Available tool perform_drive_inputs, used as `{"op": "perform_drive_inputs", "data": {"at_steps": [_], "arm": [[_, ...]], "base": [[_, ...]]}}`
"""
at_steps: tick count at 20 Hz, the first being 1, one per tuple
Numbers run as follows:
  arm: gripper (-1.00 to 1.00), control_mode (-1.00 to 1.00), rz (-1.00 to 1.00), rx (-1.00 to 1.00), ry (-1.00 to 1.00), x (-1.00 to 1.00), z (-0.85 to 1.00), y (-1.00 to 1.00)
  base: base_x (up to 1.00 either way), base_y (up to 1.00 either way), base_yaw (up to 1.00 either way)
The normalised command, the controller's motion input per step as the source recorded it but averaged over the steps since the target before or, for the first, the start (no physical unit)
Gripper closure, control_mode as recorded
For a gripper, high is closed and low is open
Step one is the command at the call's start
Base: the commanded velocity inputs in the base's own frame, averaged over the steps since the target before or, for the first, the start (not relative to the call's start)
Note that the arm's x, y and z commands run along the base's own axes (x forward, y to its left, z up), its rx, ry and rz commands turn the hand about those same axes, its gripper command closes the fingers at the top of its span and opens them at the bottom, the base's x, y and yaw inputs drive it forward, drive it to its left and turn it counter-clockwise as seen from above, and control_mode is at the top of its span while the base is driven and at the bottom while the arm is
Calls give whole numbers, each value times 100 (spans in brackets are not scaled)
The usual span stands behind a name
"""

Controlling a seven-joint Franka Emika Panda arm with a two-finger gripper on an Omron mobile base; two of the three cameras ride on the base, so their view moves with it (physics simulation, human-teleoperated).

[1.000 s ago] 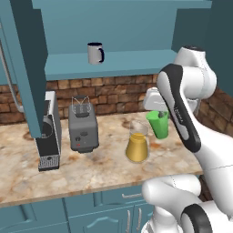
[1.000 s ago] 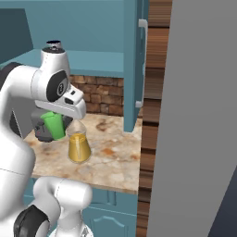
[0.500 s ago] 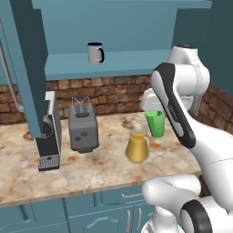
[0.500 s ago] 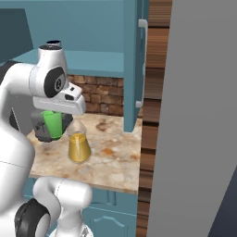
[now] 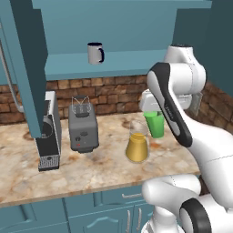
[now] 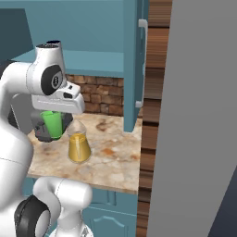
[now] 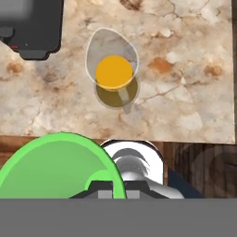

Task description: There is a tray on the dining counter. Grab the cup, mug, and pitcher and place them on the tray. The pitcher may be placed next to the tray if it cannot fit the tray.

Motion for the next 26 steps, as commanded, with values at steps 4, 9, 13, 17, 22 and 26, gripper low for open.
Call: {"op": "perform_drive_inputs", "data": {"at_steps": [4, 9, 13, 17, 22, 26], "arm": [[100, 100, 0, 0, 0, 0, 0, 0], [100, 100, 0, 0, 0, 0, 0, 0], [100, 100, 0, 0, 0, 0, 0, 0], [100, 100, 0, 0, 0, 0, 0, 0], [100, 100, 0, 0, 0, 0, 0, 0], [100, 100, 0, 0, 0, 0, 0, 0]], "base": [[-30, 0, 6], [-76, 5, 36], [-61, 37, 63], [-34, 59, 73], [0, 41, 85], [31, 15, 86]]}}
